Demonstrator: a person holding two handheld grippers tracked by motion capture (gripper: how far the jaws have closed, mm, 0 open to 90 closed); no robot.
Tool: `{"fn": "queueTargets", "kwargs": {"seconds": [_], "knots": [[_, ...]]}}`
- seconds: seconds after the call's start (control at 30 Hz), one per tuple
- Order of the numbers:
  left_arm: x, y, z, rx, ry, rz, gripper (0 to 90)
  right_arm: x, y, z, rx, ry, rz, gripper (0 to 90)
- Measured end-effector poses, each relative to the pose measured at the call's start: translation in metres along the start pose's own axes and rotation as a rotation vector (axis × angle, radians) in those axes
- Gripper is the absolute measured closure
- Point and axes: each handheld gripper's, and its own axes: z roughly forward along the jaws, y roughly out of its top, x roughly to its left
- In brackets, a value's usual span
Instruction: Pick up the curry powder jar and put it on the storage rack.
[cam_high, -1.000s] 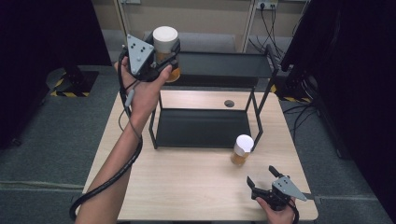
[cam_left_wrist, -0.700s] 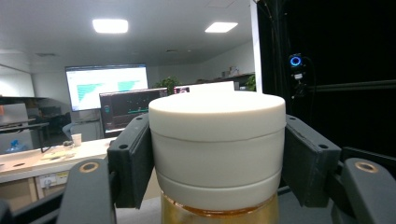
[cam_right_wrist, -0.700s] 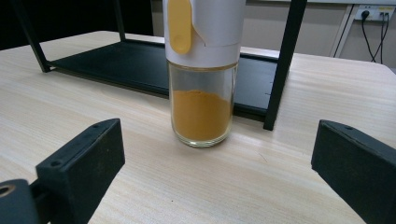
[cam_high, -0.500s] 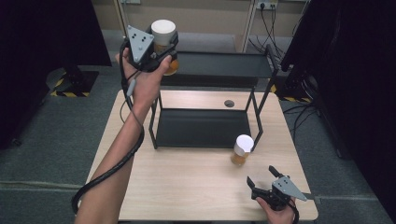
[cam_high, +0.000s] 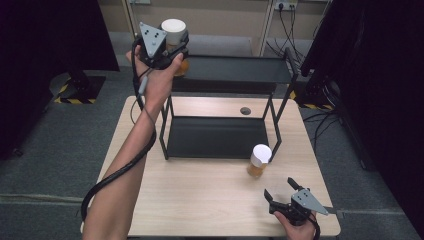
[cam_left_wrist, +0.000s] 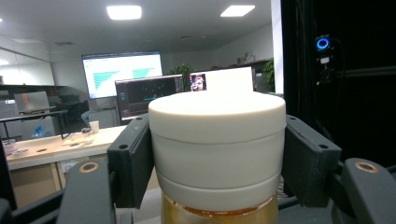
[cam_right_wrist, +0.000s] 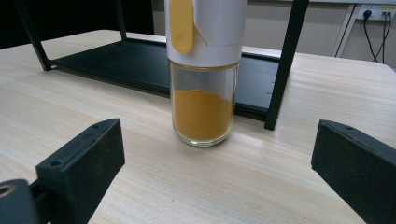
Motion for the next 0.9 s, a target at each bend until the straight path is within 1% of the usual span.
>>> {"fn": "queueTargets", "kwargs": {"seconds": [0.1,0.23,0.27,0.43,0.57,0.67,0.77,0.9], "knots": [[0.001,-0.002,0.004,0.006,0.003,0.004,33.3,0.0,0.0,0.0,0.0,0.001,0.0,3.1],[0.002,-0.006,0.009,0.017,0.003,-0.001,33.3,0.0,0.0,0.0,0.001,0.003,-0.002,3.1],[0.002,-0.008,0.009,0.011,0.003,-0.003,33.3,0.0,0.0,0.0,0.0,0.003,-0.002,3.1],[0.003,-0.007,0.012,0.017,0.002,-0.002,33.2,0.0,0.0,0.0,0.0,0.004,-0.002,3.1],[0.005,-0.005,0.014,0.025,0.003,-0.01,33.2,0.0,0.0,0.0,0.0,0.004,-0.003,3.1],[0.005,-0.004,0.017,0.032,0.01,-0.001,33.2,0.0,0.0,0.0,0.0,0.005,-0.003,3.1],[0.006,-0.004,0.018,0.032,0.009,-0.009,33.2,0.0,0.0,0.0,0.002,0.005,-0.004,3.1],[0.008,-0.005,0.02,0.033,0.011,-0.007,33.2,0.0,0.0,0.0,0.0,0.005,-0.006,3.1]]}}
